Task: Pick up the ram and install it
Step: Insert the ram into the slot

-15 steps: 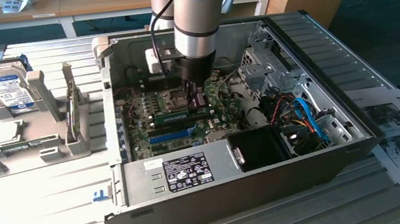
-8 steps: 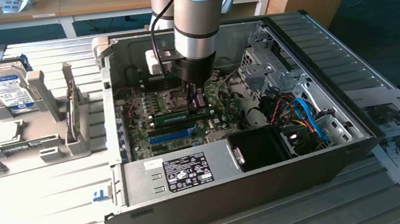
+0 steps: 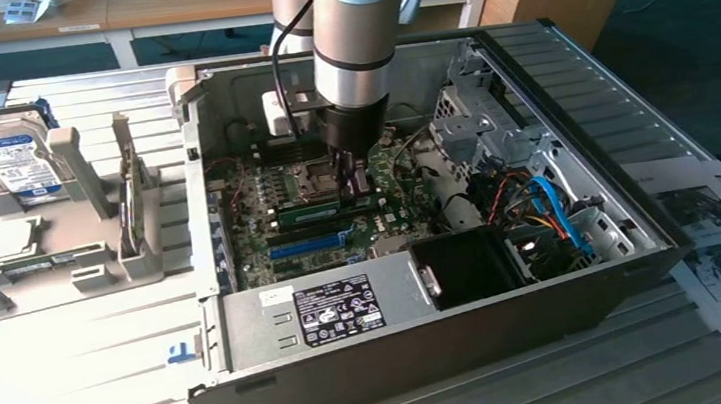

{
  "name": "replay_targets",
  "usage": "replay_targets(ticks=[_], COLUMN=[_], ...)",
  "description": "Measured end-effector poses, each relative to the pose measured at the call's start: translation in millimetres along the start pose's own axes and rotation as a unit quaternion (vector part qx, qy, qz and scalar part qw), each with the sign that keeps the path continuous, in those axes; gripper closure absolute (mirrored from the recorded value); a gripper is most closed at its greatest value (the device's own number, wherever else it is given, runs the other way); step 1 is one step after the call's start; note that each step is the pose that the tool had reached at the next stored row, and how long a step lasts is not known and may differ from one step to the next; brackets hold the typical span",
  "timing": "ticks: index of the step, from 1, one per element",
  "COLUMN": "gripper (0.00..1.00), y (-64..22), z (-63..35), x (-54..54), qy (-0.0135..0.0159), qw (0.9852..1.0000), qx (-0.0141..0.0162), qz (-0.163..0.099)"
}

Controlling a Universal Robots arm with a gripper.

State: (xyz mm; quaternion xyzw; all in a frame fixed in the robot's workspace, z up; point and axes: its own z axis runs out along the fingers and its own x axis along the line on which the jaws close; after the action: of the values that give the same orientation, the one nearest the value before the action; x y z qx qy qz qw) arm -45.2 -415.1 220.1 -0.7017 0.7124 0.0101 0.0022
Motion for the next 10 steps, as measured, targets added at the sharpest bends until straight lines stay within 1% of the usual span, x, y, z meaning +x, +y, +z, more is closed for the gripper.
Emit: replay_targets(ticks=[10], gripper=[0.88], y=[-0.1], z=[1.5], x=[0.0], qy=[-0.0002], qw=[1.0000], qx=[0.0003], qz=[0.000])
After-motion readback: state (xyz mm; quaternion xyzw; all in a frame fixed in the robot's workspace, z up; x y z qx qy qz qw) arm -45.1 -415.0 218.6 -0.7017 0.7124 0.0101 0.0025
